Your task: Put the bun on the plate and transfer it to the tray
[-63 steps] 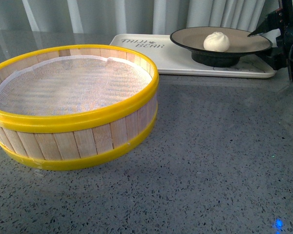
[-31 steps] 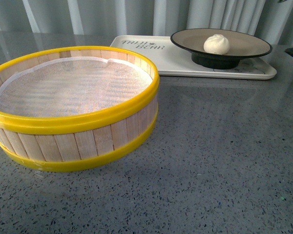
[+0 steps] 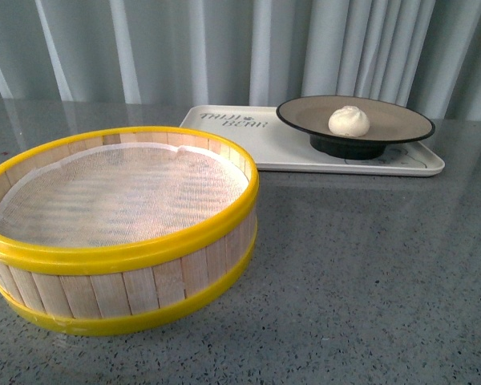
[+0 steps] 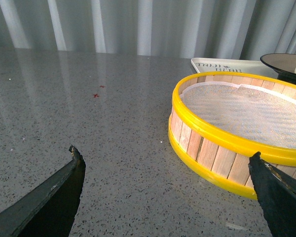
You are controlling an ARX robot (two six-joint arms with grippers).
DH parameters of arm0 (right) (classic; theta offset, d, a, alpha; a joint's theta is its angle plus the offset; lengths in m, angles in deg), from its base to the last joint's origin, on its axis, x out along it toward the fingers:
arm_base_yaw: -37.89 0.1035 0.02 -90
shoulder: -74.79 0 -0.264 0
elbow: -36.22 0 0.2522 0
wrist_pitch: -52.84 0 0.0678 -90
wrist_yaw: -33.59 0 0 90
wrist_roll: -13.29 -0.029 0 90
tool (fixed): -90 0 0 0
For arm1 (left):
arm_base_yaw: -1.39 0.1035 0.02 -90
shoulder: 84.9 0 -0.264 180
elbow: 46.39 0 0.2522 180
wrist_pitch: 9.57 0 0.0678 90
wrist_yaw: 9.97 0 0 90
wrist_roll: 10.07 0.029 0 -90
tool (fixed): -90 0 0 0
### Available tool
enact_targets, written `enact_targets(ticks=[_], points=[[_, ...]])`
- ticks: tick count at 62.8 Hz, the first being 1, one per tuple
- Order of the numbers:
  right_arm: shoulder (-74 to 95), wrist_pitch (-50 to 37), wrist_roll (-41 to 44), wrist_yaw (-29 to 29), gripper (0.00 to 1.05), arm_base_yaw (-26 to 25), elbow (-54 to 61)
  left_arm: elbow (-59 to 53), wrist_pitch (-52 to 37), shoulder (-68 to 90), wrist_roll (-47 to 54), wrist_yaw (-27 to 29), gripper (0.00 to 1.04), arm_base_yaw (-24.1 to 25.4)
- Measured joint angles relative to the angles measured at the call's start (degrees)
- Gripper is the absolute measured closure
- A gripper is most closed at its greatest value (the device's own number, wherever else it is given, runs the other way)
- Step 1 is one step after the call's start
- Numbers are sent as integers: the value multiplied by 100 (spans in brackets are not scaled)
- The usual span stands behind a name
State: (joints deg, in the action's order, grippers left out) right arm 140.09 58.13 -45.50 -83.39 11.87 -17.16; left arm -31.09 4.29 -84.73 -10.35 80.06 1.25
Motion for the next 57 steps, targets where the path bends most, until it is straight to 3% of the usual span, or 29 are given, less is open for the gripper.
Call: enact_targets(ticks=[10,18,29,37,40,44,48,57], points=[[-682,-160,831,579,9,-595,350,0,0,0,0,0,7,0],[-1062,-1233,2092,1740,9,-750,658,0,0,0,0,0,7,0],[-1547,-3014,4107,2804,9,-514,1097,0,0,0,0,0,7,0],[-1917,-3866,5421,2712,9,-157,1266,0,0,0,2,0,7,0],[-2369,-2208,5622,1333,20,-133,916,0,0,0,0,2,7,0],[-2828,-848,5720,741,31,153,916,0,0,0,0,0,7,0],[-3281,4,5777,756,43,595,1316,0,0,0,0,0,7,0],[-3696,22,5838,1311,70,1108,2046,0,0,2,0,7,7,0]])
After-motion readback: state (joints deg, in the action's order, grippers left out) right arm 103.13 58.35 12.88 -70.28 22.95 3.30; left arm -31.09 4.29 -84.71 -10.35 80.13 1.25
